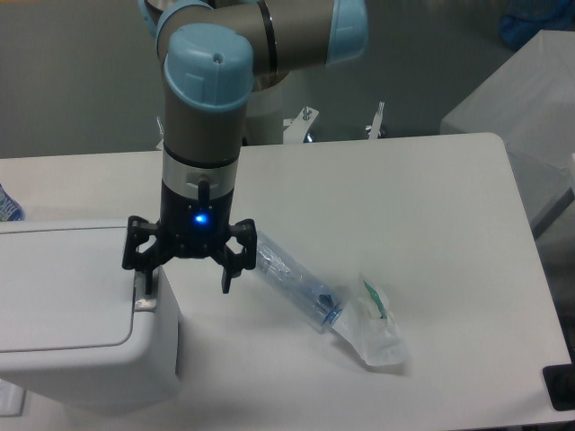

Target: Open the trash can

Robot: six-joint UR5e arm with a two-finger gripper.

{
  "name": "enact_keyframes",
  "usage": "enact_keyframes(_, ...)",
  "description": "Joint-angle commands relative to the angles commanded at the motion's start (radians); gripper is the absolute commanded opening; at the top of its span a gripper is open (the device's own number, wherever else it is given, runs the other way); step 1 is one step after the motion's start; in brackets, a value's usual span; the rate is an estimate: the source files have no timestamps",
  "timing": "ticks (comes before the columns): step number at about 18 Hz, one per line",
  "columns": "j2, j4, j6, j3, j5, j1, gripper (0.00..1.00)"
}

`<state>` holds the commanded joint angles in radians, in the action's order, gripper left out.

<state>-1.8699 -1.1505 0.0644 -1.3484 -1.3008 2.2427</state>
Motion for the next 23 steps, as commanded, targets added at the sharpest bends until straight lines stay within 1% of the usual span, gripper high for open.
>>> enact_keyframes(5,-0.002,0.0,0.0,0.0,0.0,0.0,1.0)
enact_keyframes(7,0.0,0.0,0.0,0.009,-0.002,0.0,1.0)
enact_keyframes(11,0.003,0.028,0.046,0.063,-0.005,0.009,1.0)
enact_keyframes(13,0.005,0.028,0.13,0.09,-0.009,0.027,1.0)
enact_keyframes(14,0.009,0.026,0.174,0.1,-0.03,0.044,1.0)
enact_keyframes(15,0.011,0.026,0.213,0.103,-0.084,0.049,1.0)
enact_keyframes(17,0.015,0.023,0.264,0.103,-0.234,0.054,1.0)
enact_keyframes(18,0.015,0.018,0.281,0.103,-0.277,0.061,1.0)
enact_keyframes(19,0.015,0.018,0.293,0.103,-0.299,0.064,1.0)
enact_keyframes(21,0.012,0.015,0.331,0.1,-0.301,0.104,1.0)
enact_keyframes(23,0.011,0.015,0.357,0.092,-0.302,0.121,1.0)
